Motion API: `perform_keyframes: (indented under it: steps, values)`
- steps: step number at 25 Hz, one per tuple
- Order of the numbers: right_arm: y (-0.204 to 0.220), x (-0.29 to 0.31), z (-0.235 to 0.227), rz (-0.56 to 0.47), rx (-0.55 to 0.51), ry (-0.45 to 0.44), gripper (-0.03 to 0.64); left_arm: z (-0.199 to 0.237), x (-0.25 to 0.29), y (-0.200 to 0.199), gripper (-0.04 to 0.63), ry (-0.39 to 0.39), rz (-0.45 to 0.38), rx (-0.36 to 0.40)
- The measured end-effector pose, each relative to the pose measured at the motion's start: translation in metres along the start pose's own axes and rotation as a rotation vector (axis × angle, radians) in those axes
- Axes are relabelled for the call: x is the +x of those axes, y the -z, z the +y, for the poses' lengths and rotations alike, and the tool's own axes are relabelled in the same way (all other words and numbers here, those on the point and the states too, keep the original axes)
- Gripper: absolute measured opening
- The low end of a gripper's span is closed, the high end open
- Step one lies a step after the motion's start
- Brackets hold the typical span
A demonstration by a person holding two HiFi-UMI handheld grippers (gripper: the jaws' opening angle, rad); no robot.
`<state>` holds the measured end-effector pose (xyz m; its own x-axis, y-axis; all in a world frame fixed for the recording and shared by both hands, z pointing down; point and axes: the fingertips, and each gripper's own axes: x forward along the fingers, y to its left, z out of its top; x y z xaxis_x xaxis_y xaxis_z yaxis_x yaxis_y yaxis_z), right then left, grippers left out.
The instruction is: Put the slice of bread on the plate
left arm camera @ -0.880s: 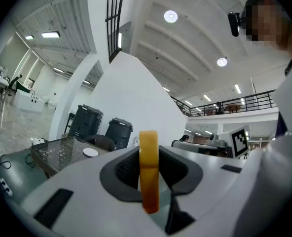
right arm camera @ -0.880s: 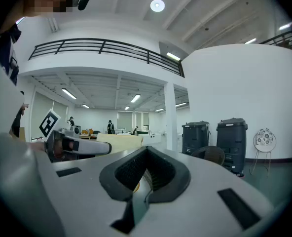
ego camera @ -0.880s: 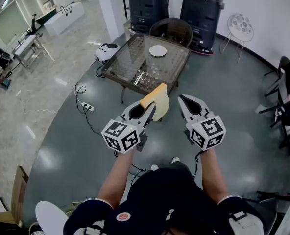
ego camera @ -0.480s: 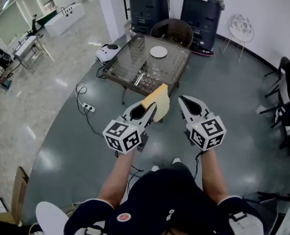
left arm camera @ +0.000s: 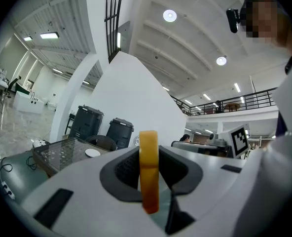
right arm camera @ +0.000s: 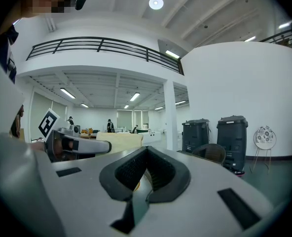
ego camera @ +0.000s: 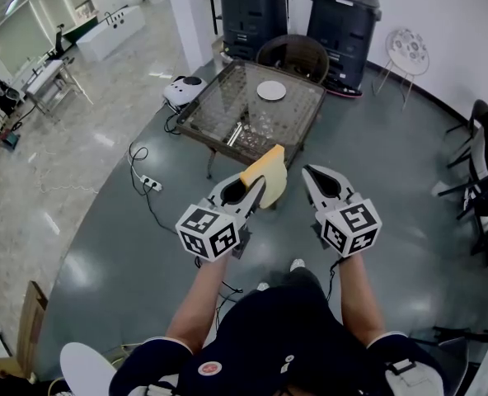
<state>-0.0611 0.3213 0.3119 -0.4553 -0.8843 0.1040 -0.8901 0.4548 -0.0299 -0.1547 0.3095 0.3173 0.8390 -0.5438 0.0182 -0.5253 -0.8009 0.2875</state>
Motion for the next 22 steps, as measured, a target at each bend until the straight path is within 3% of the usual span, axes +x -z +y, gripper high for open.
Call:
perform_keyframes:
  steps: [11,22]
  values:
    - [0.000,0.040,-0.033,-0.006,-0.007,-0.015,0.007,0.031,0.032,-0.001,0.092,-0.014,-0.002,0.000]
    - [0.002,0.108,-0.114,-0.007,0.020,-0.046,0.006,0.084,0.116,-0.010,0.092,-0.048,0.018,0.005]
